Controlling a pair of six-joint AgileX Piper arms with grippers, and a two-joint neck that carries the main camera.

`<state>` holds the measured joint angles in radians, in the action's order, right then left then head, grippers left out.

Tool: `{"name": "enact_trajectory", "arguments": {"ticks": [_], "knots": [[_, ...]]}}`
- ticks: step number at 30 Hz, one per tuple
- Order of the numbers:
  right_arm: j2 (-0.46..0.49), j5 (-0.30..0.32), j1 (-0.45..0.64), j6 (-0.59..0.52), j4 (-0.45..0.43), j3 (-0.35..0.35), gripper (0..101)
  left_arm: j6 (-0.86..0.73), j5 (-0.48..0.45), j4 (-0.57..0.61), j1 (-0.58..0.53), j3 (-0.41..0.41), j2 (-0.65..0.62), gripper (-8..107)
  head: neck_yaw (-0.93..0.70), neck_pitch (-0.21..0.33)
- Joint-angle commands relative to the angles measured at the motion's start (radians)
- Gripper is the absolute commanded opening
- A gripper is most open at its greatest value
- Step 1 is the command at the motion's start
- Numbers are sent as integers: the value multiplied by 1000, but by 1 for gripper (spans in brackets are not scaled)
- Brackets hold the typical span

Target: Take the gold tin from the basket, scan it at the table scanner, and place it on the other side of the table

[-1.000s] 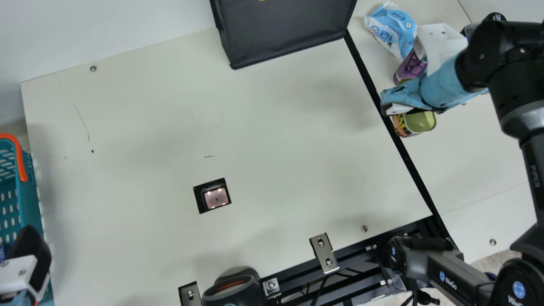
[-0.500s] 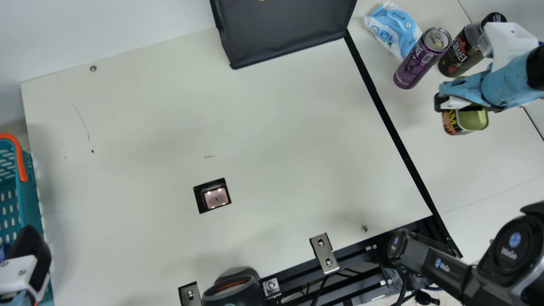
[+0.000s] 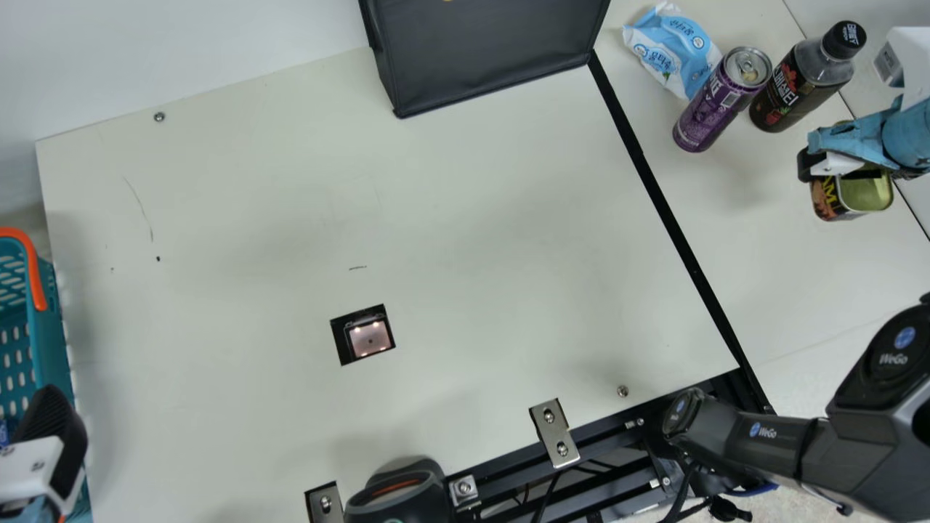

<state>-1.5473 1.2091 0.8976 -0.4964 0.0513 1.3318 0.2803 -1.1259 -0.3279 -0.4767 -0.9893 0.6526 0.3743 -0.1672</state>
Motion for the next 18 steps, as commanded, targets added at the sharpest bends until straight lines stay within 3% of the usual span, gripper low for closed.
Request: {"name": "enact_trajectory", "arguments": {"ticks": [1,18], "knots": [[-10,-27,0,-10,-14,-12,0,0,0,0,0,0,0,90,2,29],[-84,-262,14,-58,-17,-158,0,0,0,0,0,0,0,90,2,29]]}}
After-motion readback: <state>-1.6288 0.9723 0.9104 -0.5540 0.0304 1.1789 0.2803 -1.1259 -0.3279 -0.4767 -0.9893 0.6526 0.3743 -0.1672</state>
